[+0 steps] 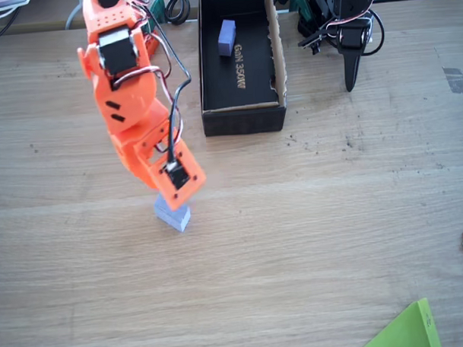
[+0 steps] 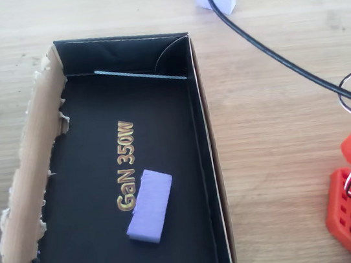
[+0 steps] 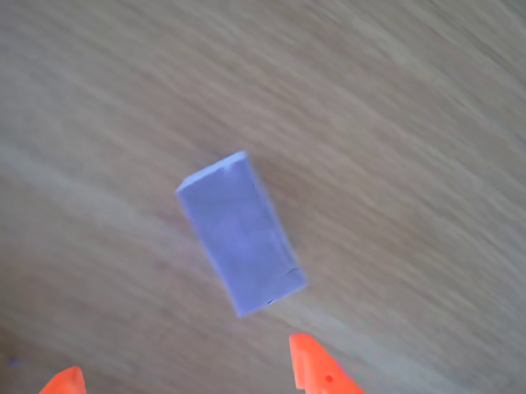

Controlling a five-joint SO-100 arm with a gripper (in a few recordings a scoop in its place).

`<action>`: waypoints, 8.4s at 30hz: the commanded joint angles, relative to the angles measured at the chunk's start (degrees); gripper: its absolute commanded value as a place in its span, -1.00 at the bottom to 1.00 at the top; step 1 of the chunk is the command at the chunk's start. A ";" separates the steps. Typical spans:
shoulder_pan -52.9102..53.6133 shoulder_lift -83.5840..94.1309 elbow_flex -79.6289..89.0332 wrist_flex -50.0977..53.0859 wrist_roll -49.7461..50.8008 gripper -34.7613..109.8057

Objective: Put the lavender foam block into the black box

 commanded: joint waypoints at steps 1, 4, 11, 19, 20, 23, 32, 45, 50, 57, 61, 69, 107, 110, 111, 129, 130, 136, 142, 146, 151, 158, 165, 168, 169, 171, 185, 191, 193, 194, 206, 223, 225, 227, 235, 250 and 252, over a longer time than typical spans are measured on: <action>1.23 3.69 0.35 -0.26 -0.53 -0.12; 1.32 3.34 0.35 -0.70 -0.44 -0.11; 1.76 1.58 0.35 -2.81 -1.05 -0.11; 2.55 -1.58 0.35 -5.71 -2.99 -0.13; 2.72 -1.85 0.35 -6.06 -3.16 -0.13; 3.08 -2.20 0.35 -7.03 -4.04 -0.13; 3.16 -3.16 0.35 -7.29 -5.19 -0.13; 3.08 -5.19 0.00 -9.40 -6.68 -0.13; 2.81 -5.36 0.00 -9.84 -6.42 -0.14; 2.81 -6.86 -0.09 -12.13 -6.94 -0.13; 2.90 -7.73 -0.09 -13.18 -7.03 -0.13; 3.08 -9.23 -0.09 -14.33 -7.65 -0.13; -0.18 7.38 2.55 4.75 -17.31 -0.52; -0.79 15.73 9.40 4.75 -17.84 -0.52; -1.05 18.72 11.60 4.83 -17.67 -0.52; -8.61 56.51 42.63 4.83 -25.49 -0.52; -9.67 57.66 43.59 4.83 -25.75 -0.52; -21.88 64.86 50.98 4.66 -23.29 -0.52; -40.17 65.04 55.72 3.08 -15.12 -0.52; -47.02 57.13 55.20 -0.09 -15.82 -0.52; -50.62 48.60 53.09 -8.00 -15.91 -0.52; -50.98 42.01 47.37 -10.55 -15.29 -0.52; -49.66 41.13 47.90 -13.10 -22.06 -0.06; -48.16 41.13 47.99 -15.21 -28.65 0.05; -47.90 41.22 47.99 -15.47 -29.79 0.06; -47.20 41.40 48.08 -16.00 -31.82 0.08; -31.11 54.14 62.05 -23.12 -53.00 -0.52; -14.15 74.88 85.52 -28.30 -54.93 -0.52; -7.12 80.24 90.18 -28.74 -54.14 -0.52; -3.87 81.56 91.32 -28.83 -54.76 -0.52; 15.29 88.77 102.57 -39.55 -69.52 -0.52; 15.64 106.44 125.95 -47.90 -73.65 -0.52; 15.91 107.40 127.09 -47.29 -73.48 -0.52; 16.35 107.58 127.71 -47.02 -73.92 -0.52; 15.38 124.63 136.05 -42.10 -73.92 -0.52; 16.44 130.52 142.21 -36.12 -82.79 -0.52; 15.82 130.52 142.21 -35.42 -83.14 -0.52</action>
